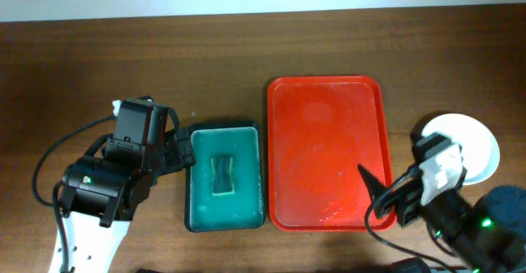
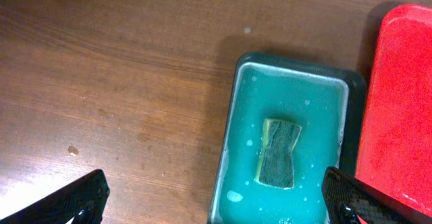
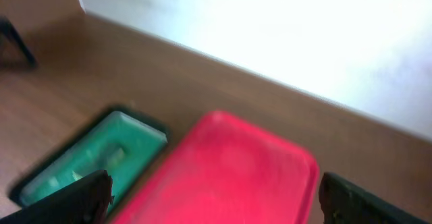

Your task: Clean dirty plates on tray and stack at the side

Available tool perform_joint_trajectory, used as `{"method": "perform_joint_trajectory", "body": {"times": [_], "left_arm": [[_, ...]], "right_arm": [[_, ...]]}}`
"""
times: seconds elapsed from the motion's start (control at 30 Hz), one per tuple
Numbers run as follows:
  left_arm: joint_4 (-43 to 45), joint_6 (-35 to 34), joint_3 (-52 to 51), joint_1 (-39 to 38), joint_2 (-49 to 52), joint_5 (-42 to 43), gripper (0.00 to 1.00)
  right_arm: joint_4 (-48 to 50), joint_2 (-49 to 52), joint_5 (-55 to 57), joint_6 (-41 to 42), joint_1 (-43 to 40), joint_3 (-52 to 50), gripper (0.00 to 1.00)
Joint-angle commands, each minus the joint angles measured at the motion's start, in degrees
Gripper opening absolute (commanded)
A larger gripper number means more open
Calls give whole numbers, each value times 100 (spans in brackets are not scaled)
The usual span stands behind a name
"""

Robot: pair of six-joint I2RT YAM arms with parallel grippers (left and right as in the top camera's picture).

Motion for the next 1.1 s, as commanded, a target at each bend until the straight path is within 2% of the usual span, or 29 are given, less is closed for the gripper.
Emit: {"method": "perform_joint_trajectory", "body": {"times": [0.0,0.17,0.3,0.73,0.9,0.97,1.07], "left_arm": [[-11,11,50,35,-28,-98,100],[-11,11,50,35,-28,-98,99],[-11,11,50,35,-28,-98,99],[-11,11,50,33,-35,-98,99],[-345,11,-11,35,-745,-199,100],[299,11,-369,72,-1276,-487,99],[1775,13,-1733,531,-2452,-374,99]], "right_arm": [[1351,-1440,389,-155,26,-2332,98],[3480,-3126,271,-85,24,-5128,98],[4881,-3259,236,-90,31,-6229,98],[4715,-3257,236,-90,31,-6229,98],[4715,-3257,238,-90,31,-6229,98],[4715,-3257,238,-90,31,-6229,98],[4715,-3257,238,-90,31,-6229,98]]}}
